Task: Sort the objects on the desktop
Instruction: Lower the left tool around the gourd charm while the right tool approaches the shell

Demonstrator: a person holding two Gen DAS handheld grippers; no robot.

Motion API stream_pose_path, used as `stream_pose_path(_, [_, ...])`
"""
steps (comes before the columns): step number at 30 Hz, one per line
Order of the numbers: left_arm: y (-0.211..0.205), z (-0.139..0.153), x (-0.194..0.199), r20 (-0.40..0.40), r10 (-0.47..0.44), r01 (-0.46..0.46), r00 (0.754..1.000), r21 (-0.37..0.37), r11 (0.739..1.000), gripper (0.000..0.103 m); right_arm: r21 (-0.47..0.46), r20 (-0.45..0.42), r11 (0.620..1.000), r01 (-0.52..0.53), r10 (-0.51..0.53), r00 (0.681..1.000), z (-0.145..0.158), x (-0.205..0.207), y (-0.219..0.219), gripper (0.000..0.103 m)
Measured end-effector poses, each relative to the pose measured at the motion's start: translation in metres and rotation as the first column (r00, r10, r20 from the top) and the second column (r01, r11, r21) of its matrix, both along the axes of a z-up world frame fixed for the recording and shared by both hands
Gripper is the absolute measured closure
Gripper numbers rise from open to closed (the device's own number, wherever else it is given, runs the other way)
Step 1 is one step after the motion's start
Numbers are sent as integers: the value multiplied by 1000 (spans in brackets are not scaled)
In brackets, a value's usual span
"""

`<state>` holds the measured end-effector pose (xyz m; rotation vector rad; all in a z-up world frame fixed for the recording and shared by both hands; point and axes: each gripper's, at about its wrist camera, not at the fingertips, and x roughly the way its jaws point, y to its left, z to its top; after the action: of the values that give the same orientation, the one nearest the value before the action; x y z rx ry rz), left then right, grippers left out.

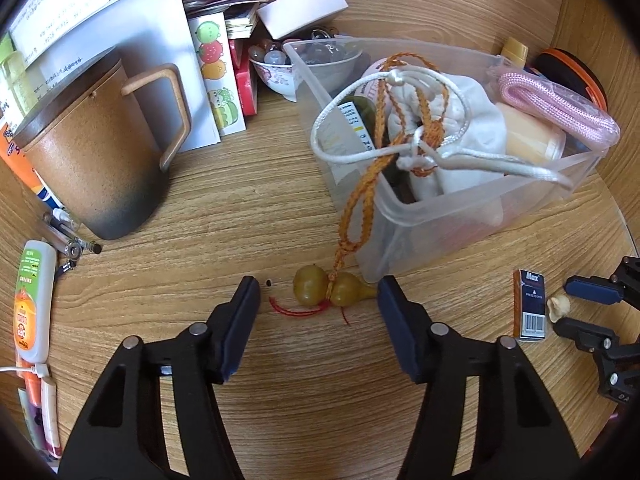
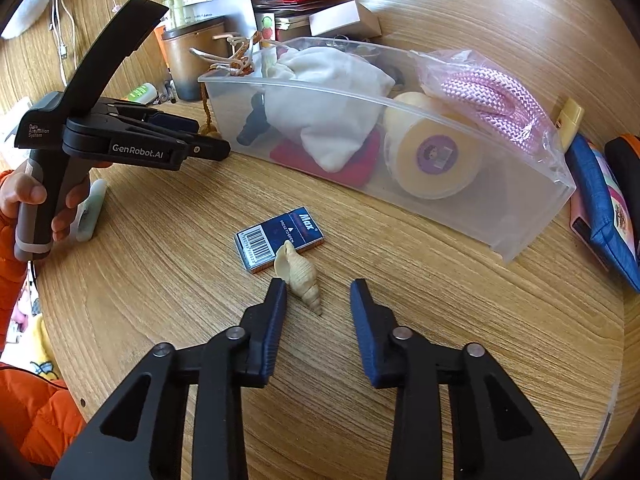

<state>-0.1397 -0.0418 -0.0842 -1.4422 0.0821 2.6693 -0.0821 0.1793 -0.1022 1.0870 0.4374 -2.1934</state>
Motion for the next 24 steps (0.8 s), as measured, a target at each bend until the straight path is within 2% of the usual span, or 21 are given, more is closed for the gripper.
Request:
stream_pose_path(4, [-1,3,7,1,-27,27,1000,-15,1000,48,3,1,1000,-1,1,1000,0,0,-2,80])
stream_pose_path(11, [-9,8,11,14,-81,81,997,-25,996,48,7,4,1000,0,0,1000,-1,-3,-3,82])
stream_pose_path(14, [-12,10,13,14,-93,94,996,-20,995,55,1,8,1000,2,-2,1000,-1,-5,-1,88])
stream_pose_path(16, [-12,9,25,17,-98,98,995,-9,995,60,-9,15,1000,4,-4,1000,0,-6,1,89])
stream_pose_path(24, [-10,10,23,14,-83,83,996,-32,996,61,-33,10,999,15,-15,1000,6,-6,6,91])
